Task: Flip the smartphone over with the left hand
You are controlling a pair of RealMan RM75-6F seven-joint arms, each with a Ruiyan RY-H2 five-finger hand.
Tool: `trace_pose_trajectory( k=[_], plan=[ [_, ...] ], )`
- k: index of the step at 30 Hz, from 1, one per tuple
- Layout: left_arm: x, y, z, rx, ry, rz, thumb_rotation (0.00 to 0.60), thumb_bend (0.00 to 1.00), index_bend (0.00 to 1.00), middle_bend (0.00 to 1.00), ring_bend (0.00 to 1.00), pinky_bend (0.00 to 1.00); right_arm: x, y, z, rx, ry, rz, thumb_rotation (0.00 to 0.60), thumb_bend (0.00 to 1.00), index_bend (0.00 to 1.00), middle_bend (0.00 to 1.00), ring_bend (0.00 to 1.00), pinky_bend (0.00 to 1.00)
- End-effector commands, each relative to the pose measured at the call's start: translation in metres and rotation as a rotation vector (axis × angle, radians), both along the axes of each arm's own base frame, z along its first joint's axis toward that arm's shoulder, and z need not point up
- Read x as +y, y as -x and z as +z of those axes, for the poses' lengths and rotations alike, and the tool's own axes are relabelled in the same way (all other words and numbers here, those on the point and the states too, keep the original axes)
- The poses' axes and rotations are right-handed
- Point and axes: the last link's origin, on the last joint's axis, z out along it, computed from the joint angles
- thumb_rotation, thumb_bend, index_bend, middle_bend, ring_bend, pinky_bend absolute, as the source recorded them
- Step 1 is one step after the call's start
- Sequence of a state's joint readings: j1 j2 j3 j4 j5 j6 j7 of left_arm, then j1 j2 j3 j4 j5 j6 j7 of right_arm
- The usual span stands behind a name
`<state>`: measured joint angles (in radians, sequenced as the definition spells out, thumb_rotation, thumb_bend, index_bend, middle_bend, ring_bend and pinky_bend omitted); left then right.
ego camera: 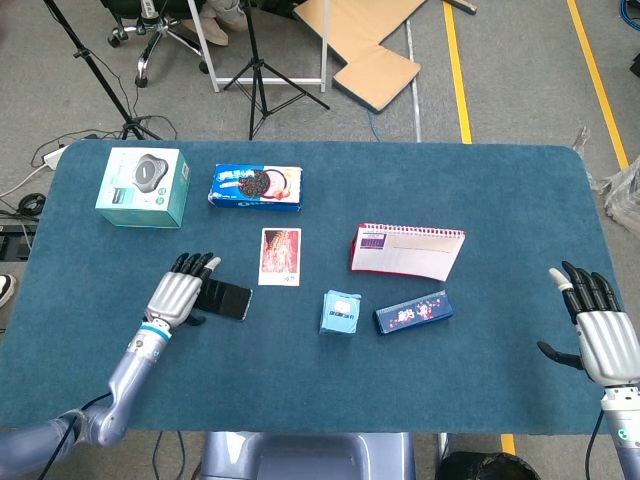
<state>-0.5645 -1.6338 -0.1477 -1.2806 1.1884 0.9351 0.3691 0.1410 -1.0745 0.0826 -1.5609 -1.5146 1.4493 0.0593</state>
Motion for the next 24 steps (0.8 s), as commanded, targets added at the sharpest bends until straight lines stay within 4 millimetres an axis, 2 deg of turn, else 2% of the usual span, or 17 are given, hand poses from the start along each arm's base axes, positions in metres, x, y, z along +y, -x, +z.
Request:
trace_pose_trajectory(
  k=[1, 24],
  plan=[
    [0.008, -0.006, -0.006, 0.028, 0.012, -0.013, 0.600, 0.10, 0.00, 0.00, 0.00, 0.00, -0.001, 0.001, 0.000, -0.001, 0.000, -0.004, 0.600, 0.00, 0.03, 0.00, 0.00, 0.00],
    [0.014, -0.011, -0.022, 0.078, 0.047, -0.010, 0.600, 0.10, 0.00, 0.00, 0.00, 0.00, -0.002, 0.003, 0.000, 0.001, -0.005, -0.015, 0.600, 0.00, 0.04, 0.00, 0.00, 0.00]
  ],
)
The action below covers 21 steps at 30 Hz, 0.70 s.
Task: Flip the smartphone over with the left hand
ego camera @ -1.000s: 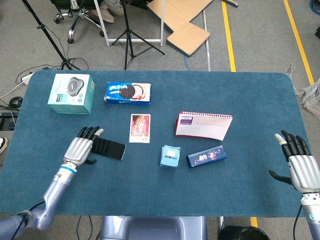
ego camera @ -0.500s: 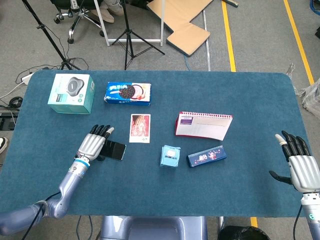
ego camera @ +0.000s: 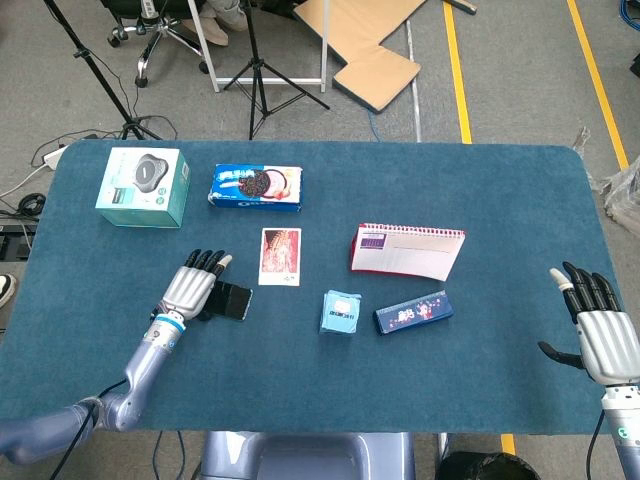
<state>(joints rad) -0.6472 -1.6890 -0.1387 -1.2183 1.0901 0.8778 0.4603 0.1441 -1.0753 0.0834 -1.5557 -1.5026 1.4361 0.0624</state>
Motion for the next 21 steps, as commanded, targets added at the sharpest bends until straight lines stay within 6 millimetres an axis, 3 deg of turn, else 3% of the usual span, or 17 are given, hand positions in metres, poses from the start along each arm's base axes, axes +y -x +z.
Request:
trace_pose_trajectory(
  k=[1, 4, 9, 13, 21],
  plan=[
    [-0.001, 0.000, -0.002, 0.003, 0.004, -0.001, 0.600, 0.11, 0.00, 0.00, 0.00, 0.00, 0.000, 0.000, 0.000, 0.000, -0.001, -0.001, 0.600, 0.00, 0.04, 0.00, 0.00, 0.00],
    [-0.002, 0.000, -0.002, -0.005, 0.008, 0.000, 0.600, 0.19, 0.00, 0.00, 0.00, 0.00, 0.000, 0.000, 0.000, 0.000, -0.002, 0.001, 0.600, 0.00, 0.04, 0.00, 0.00, 0.00],
    [-0.010, 0.006, 0.001, -0.007, 0.028, -0.004, 0.600, 0.42, 0.02, 0.00, 0.02, 0.00, 0.000, 0.000, 0.000, -0.002, -0.001, 0.001, 0.600, 0.00, 0.04, 0.00, 0.00, 0.00],
    [-0.017, 0.015, 0.005, 0.013, 0.070, 0.019, 0.600, 0.52, 0.10, 0.01, 0.07, 0.04, 0.000, -0.001, 0.000, -0.004, -0.006, 0.003, 0.600, 0.00, 0.05, 0.00, 0.00, 0.00],
    [-0.023, 0.023, 0.016, 0.023, 0.092, 0.052, 0.600, 0.66, 0.13, 0.05, 0.11, 0.07, 0.001, -0.002, -0.001, -0.004, -0.011, 0.005, 0.600, 0.00, 0.05, 0.00, 0.00, 0.00]
  ],
)
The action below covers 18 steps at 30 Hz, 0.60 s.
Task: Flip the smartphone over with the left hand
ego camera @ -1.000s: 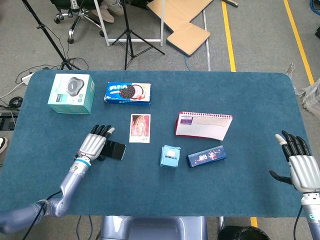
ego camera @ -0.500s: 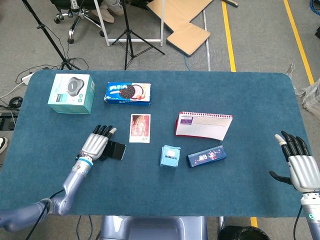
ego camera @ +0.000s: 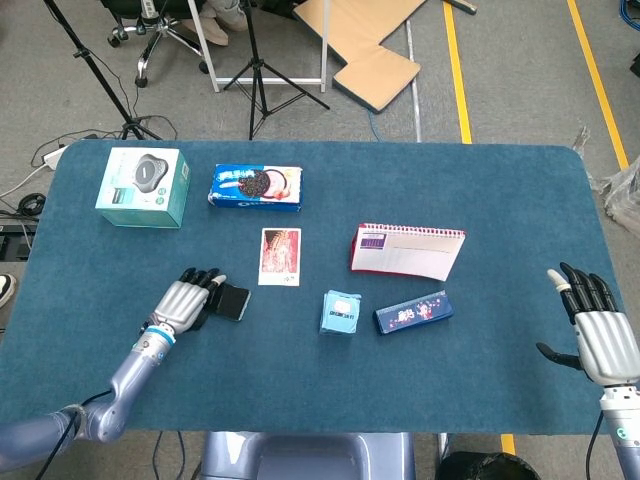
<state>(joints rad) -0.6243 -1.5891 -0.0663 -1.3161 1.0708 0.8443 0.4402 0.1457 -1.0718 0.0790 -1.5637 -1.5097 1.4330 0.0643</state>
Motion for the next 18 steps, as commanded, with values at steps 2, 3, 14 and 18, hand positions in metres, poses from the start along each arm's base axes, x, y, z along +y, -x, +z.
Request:
trace_pose_trajectory(
  k=[2, 3, 14, 18],
  plan=[
    [-0.002, 0.002, 0.006, -0.004, 0.002, 0.007, 0.600, 0.70, 0.14, 0.06, 0.11, 0.08, 0.000, 0.000, 0.000, 0.002, -0.001, 0.000, 0.600, 0.00, 0.05, 0.00, 0.00, 0.00],
    [-0.002, 0.002, 0.007, -0.007, -0.002, 0.006, 0.600, 0.72, 0.14, 0.06, 0.12, 0.09, 0.000, 0.000, 0.000, 0.002, -0.001, 0.000, 0.600, 0.00, 0.05, 0.00, 0.00, 0.00],
    [-0.014, -0.017, 0.035, -0.035, 0.112, 0.048, 0.600, 0.82, 0.24, 0.18, 0.23, 0.16, -0.001, 0.000, -0.001, -0.001, -0.006, -0.003, 0.600, 0.00, 0.05, 0.00, 0.00, 0.00],
    [-0.011, -0.032, 0.043, -0.054, 0.133, 0.074, 0.600, 0.82, 0.24, 0.18, 0.23, 0.17, -0.001, 0.000, -0.002, 0.000, -0.011, -0.004, 0.600, 0.00, 0.06, 0.00, 0.00, 0.00]
  ],
)
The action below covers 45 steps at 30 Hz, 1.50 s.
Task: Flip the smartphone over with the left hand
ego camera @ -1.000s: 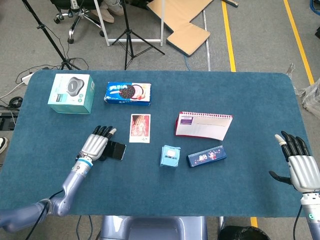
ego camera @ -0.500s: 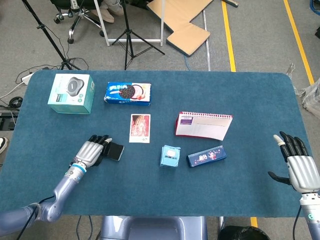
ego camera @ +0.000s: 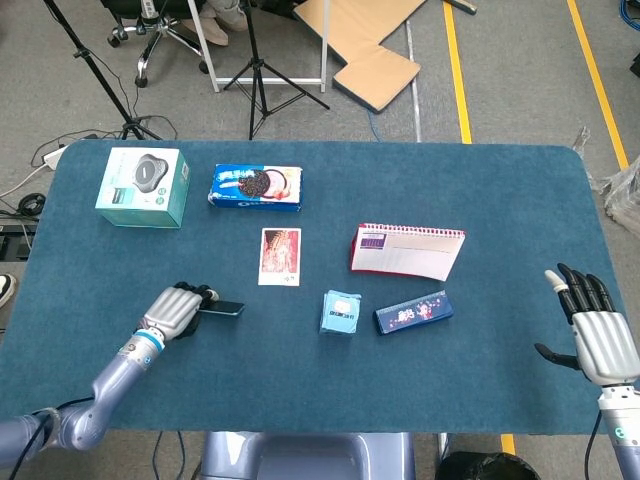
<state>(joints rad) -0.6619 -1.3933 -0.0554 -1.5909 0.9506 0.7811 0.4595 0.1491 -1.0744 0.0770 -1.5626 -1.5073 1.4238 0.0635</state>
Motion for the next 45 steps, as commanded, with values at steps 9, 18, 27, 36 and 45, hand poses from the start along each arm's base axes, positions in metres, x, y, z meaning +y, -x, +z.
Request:
trace_pose_trajectory(
  k=[9, 18, 27, 36, 45],
  plan=[
    [0.038, -0.039, 0.003, -0.038, -0.070, 0.044, 0.600, 0.82, 0.24, 0.17, 0.21, 0.17, 0.000, 0.000, -0.002, 0.001, -0.007, -0.002, 0.600, 0.00, 0.06, 0.00, 0.00, 0.00],
    [0.059, -0.047, 0.002, -0.044, -0.213, 0.006, 0.600, 0.53, 0.01, 0.00, 0.00, 0.01, -0.001, 0.003, 0.000, -0.006, -0.004, -0.015, 0.600, 0.00, 0.06, 0.00, 0.00, 0.00],
    [0.032, -0.015, 0.072, -0.186, -0.488, -0.101, 0.600, 0.00, 0.00, 0.00, 0.00, 0.00, 0.000, 0.001, 0.001, -0.016, 0.001, -0.005, 0.600, 0.00, 0.06, 0.00, 0.00, 0.00],
    [-0.047, 0.059, 0.127, -0.135, -0.568, -0.022, 0.600, 0.00, 0.00, 0.00, 0.00, 0.00, 0.002, -0.004, 0.002, -0.029, 0.004, 0.022, 0.600, 0.00, 0.05, 0.00, 0.00, 0.00],
    [-0.093, 0.084, 0.145, -0.100, -0.574, 0.020, 0.600, 0.00, 0.00, 0.00, 0.00, 0.00, 0.003, -0.008, 0.002, -0.037, 0.005, 0.038, 0.600, 0.00, 0.05, 0.00, 0.00, 0.00]
  ],
)
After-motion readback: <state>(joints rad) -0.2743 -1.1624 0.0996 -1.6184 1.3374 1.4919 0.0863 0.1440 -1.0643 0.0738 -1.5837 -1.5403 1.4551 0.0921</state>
